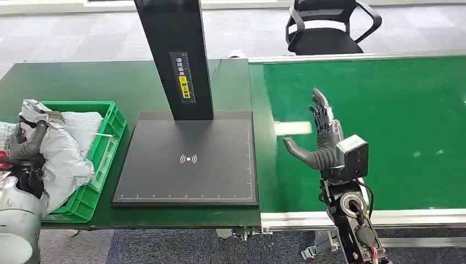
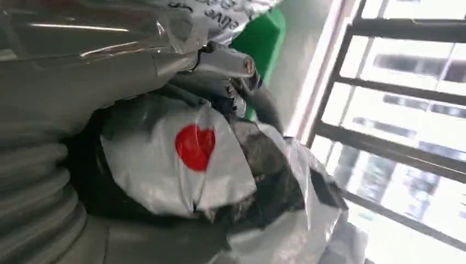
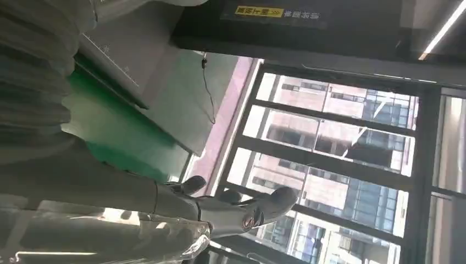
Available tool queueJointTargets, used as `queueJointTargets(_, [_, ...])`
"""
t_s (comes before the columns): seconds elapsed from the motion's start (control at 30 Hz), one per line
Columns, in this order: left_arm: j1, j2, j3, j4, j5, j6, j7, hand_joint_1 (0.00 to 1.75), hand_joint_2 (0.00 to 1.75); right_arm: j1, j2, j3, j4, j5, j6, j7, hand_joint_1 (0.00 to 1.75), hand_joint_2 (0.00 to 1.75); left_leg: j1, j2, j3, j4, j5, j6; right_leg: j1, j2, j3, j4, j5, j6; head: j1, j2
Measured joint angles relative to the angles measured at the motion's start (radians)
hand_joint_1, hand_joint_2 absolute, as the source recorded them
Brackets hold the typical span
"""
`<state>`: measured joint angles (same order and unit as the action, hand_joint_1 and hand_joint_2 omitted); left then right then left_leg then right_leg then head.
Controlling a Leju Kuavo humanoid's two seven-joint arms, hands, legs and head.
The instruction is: Moved the parcel from conveyor to table for the left to box.
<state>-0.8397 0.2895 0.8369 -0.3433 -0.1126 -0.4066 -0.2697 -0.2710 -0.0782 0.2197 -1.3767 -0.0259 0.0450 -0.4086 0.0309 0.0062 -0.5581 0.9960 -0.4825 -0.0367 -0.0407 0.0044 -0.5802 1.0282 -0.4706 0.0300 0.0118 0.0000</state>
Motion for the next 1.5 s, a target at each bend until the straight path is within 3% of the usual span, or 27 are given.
queueJointTargets(0.8, [0.013,-0.028,-0.025,-0.017,0.090,0.016,-0.037,0.00,1.75,-0.022,-0.025,0.021,0.036,-0.028,-0.001,-0.020,0.00,1.75,0.000,0.000,-0.001,0.000,0.000,0.000,0.000,0.000,0.000,0.000,0.000,0.000,0.000,0.000])
queueJointTargets(0.9, [0.019,-0.028,-0.077,-0.031,0.056,0.212,-0.126,0.00,1.75,-0.022,-0.031,0.026,0.036,-0.036,-0.014,-0.021,0.00,1.75,0.000,-0.001,-0.001,0.000,0.000,0.000,0.000,0.000,0.000,0.000,0.000,0.000,0.000,0.000])
queueJointTargets(1.03, [0.036,-0.035,-0.219,-0.069,-0.059,0.782,-0.352,0.00,1.75,-0.020,-0.036,0.033,0.036,-0.040,-0.029,-0.021,0.00,1.75,0.000,0.002,-0.001,0.000,0.000,0.000,0.000,0.002,-0.002,0.000,0.000,0.000,0.000,0.000])
queueJointTargets(1.1, [0.058,-0.037,-0.269,-0.113,-0.053,0.926,-0.403,0.00,1.75,-0.020,-0.037,0.039,0.036,-0.047,-0.037,-0.021,0.00,1.75,0.000,0.001,-0.002,0.000,0.000,0.000,0.000,0.002,-0.004,0.000,0.000,0.000,0.000,0.000])
queueJointTargets(1.23, [0.135,-0.040,-0.365,-0.274,-0.009,1.081,-0.404,0.00,1.75,-0.021,-0.043,0.057,0.037,-0.065,-0.056,-0.026,0.00,1.75,0.000,0.002,-0.006,0.000,0.000,0.000,0.001,0.003,-0.009,0.000,0.000,0.000,0.000,0.000])
queueJointTargets(1.5, [0.199,-0.066,-0.401,-0.502,-0.040,1.098,-0.404,0.00,1.75,-0.021,-0.056,0.077,0.040,-0.074,-0.066,-0.037,0.00,1.75,0.000,0.002,-0.010,0.000,0.000,0.000,0.000,0.003,-0.012,0.000,0.000,0.000,0.000,0.000])
